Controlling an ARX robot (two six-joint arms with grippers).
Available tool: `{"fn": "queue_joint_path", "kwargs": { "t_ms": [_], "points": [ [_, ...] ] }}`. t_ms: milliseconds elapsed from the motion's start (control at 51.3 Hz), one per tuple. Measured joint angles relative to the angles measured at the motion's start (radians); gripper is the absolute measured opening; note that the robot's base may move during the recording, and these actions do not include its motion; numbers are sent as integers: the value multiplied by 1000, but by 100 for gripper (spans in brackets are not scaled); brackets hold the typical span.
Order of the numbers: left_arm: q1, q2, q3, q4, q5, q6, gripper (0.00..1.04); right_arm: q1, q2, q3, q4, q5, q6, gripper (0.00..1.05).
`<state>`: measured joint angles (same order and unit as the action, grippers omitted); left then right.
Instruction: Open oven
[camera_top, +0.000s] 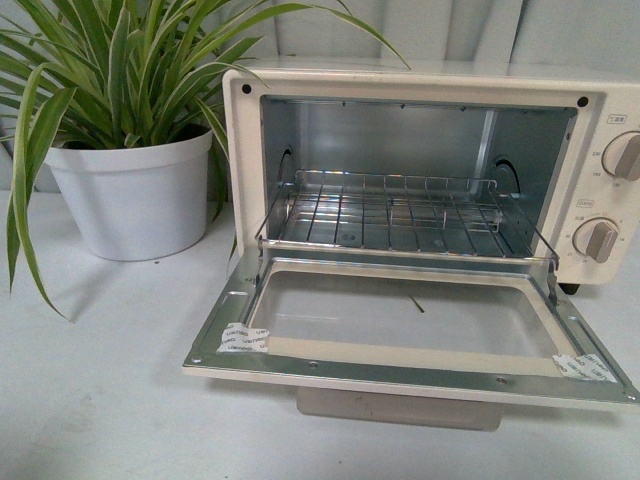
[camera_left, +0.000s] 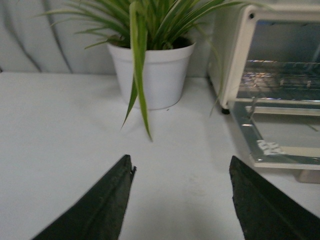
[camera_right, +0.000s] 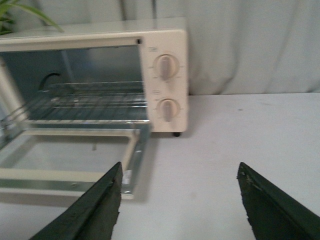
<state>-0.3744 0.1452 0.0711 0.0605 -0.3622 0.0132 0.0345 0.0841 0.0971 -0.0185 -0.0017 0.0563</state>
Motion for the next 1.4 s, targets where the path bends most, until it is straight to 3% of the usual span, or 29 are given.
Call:
{"fn": "queue_joint_path", "kwargs": {
  "t_ms": [117, 273, 331, 370, 448, 897, 1053, 1404],
  "points": [
    [98, -57, -11, -31, 92, -4, 35, -31, -16, -22, 4, 1, -37, 39],
    [183, -85, -24, -47, 181, -7, 6, -32, -32, -38, 7, 2, -46, 13],
    [221, -114, -44, -49, 222, -13, 4, -32, -37, -45, 8, 2, -53, 1],
    [301, -136, -58, -62, 330, -12, 4, -32, -42, -50, 9, 3, -52, 1],
    [365, -140, -58, -62, 347, -14, 4, -32, -65, -72, 15, 1, -52, 1],
    [370, -142, -58, -62, 359, -15, 7, -32, -80, -90, 15, 1, -53, 1],
    [370, -142, -58, -62, 359, -15, 38, -32, -80, -90, 15, 2, -54, 28],
    [370, -142, -58, -62, 359, -15, 93, -32, -80, -90, 15, 2, -54, 85]
  ]
}}
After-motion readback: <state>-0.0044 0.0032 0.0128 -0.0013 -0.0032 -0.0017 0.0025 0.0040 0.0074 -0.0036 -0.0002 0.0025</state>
